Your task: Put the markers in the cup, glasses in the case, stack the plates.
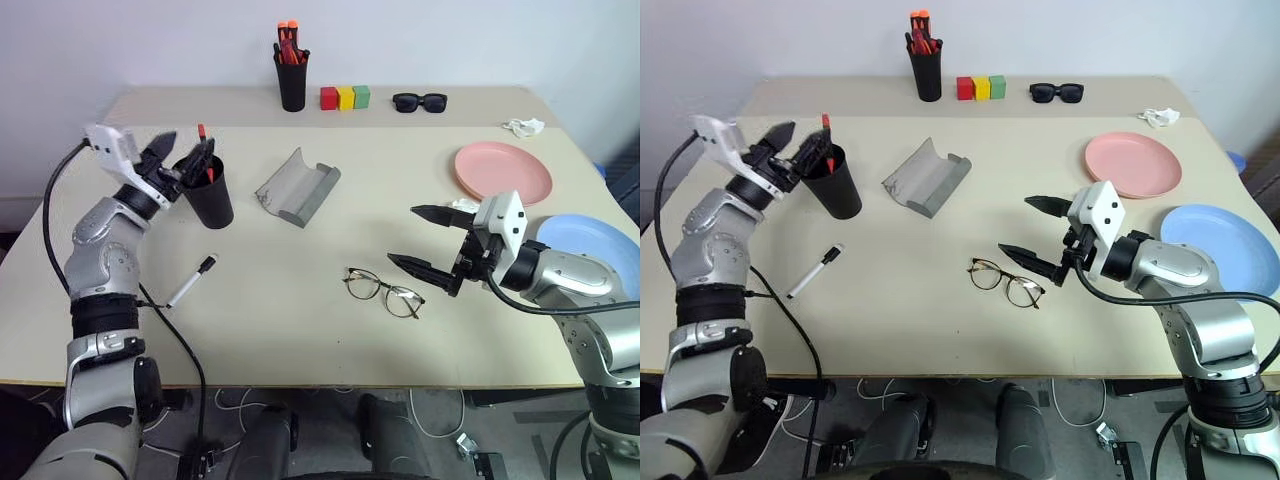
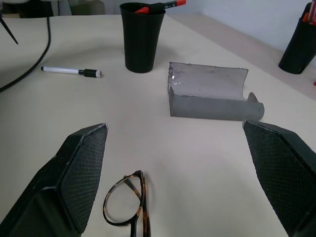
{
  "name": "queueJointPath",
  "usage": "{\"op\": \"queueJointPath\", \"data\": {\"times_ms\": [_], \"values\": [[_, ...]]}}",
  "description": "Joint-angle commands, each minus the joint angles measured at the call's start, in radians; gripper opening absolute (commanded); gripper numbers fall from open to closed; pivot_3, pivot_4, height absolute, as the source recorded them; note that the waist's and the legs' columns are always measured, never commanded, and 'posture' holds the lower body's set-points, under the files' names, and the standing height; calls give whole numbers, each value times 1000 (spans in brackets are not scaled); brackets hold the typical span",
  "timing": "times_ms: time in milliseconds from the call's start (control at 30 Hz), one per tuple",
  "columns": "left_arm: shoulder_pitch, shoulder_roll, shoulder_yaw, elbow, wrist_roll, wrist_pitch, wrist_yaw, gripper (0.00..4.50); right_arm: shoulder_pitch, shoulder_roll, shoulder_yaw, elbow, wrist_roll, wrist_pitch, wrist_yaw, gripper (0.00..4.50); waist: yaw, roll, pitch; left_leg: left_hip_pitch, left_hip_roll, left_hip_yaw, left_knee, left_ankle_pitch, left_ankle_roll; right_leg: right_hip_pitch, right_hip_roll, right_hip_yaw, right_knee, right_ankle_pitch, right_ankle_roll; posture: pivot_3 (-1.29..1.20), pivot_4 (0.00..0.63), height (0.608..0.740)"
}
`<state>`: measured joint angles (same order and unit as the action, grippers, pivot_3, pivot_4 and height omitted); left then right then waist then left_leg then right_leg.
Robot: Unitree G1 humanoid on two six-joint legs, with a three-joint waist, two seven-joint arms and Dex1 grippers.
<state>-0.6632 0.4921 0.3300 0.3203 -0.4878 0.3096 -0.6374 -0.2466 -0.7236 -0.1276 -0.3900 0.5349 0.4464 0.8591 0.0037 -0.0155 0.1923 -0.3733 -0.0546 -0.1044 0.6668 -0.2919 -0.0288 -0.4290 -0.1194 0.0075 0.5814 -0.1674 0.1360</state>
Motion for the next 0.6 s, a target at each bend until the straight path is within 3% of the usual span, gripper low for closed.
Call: {"op": "queueJointPath", "data": {"times_ms": [33,233,600], "values": [[12,19,-1,-186,-33,135,84,4438,-6,2,-17,-14,5,-16,0,4500,0,0,0,0,0,0,0,0,0,0,0,0,0,0,0,0,150,740],[15,-4,18,-297,-113,255,124,4438,-31,5,3,4,4,-10,9,4500,1,0,0,0,0,0,0,0,0,0,0,0,0,0,0,0,150,740],[-8,-28,-11,-281,-157,386,155,4438,-15,13,2,-22,4,-10,-5,4500,2,0,0,0,0,0,0,0,0,0,0,0,0,0,0,0,150,740]]}}
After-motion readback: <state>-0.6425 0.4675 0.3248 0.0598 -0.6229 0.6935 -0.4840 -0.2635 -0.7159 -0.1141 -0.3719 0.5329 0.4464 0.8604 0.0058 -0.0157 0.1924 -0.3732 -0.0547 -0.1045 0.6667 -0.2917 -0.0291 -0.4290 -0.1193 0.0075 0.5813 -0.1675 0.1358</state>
